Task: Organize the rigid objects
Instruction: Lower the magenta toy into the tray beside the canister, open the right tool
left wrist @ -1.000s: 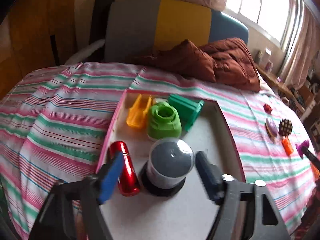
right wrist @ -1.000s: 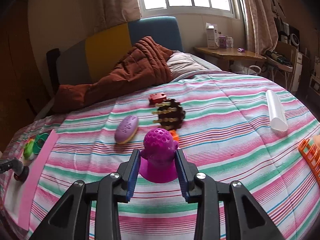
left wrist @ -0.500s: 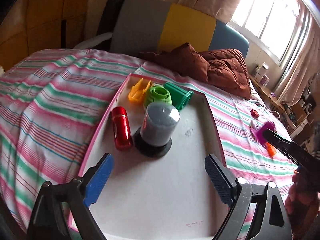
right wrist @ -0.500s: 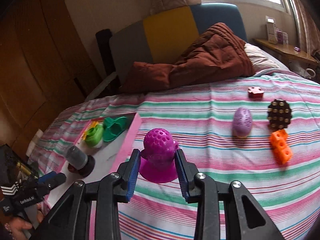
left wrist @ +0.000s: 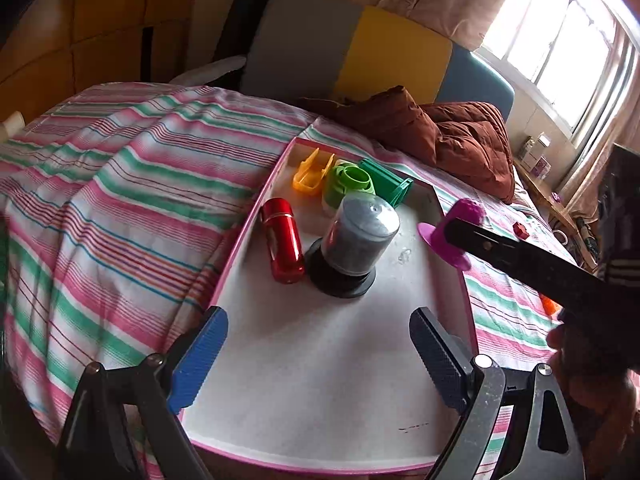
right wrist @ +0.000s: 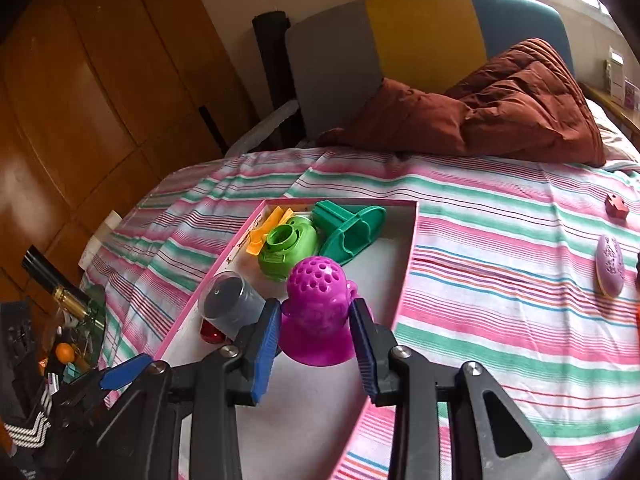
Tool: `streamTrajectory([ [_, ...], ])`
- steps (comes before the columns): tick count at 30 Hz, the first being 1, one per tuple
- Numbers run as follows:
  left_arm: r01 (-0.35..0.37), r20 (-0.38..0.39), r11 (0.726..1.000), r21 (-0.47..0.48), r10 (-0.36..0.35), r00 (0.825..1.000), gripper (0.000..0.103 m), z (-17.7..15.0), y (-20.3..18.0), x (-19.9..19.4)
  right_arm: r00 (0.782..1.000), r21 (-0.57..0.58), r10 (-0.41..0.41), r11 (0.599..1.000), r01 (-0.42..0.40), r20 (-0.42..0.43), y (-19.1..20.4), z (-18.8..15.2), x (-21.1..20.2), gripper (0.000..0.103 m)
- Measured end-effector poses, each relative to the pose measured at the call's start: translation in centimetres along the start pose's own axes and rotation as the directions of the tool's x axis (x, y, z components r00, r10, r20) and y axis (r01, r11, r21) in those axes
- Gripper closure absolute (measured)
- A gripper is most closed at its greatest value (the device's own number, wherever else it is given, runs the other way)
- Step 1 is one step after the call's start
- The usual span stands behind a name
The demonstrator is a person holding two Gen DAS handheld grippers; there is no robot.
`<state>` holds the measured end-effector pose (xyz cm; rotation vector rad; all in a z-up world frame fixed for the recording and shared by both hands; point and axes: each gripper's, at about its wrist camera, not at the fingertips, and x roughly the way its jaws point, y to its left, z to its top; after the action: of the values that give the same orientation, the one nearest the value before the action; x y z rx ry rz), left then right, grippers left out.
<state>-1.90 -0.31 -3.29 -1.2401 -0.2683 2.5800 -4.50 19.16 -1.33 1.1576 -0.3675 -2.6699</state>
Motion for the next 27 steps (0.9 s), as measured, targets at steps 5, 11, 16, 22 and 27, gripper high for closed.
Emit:
streamTrajectory([
  [5,0.007,-0.008,1.000,-0.005,-0.007,1.000,0.010,-0.3,0.5,-0.2,0.998,-0.036,-0.063,0.997,0.062,-0.019,0.5,0.8,2.4,0.068],
  [11,0.006,-0.009,1.000,-0.006,-0.006,1.000,0.010,-0.4,0.8,-0.4,0.989,-0.068,-0.143,0.988,0.140,-0.042,0.1,1.5,4.7,0.068],
  [16,0.007,-0.008,1.000,-0.023,-0.008,1.000,0.010,-0.3,1.0,-0.4,0.989,-0.030,-0.138,0.990,0.137,-0.053,-1.0,1.3,4.2,0.067],
  [22,0.017,-0.013,1.000,-0.015,-0.017,1.000,0.010,-0.5,0.4,-0.4,0.996,0.061,-0.081,0.995,0.083,-0.030,-2.3,-0.6,1.3,0.067],
  [27,0.040,-0.017,0.999,0.007,-0.040,0.999,0.010,-0.8,-0.6,-0.5,0.994,0.076,-0.104,0.991,0.106,-0.033,-2.9,-1.5,-0.2,0.067],
])
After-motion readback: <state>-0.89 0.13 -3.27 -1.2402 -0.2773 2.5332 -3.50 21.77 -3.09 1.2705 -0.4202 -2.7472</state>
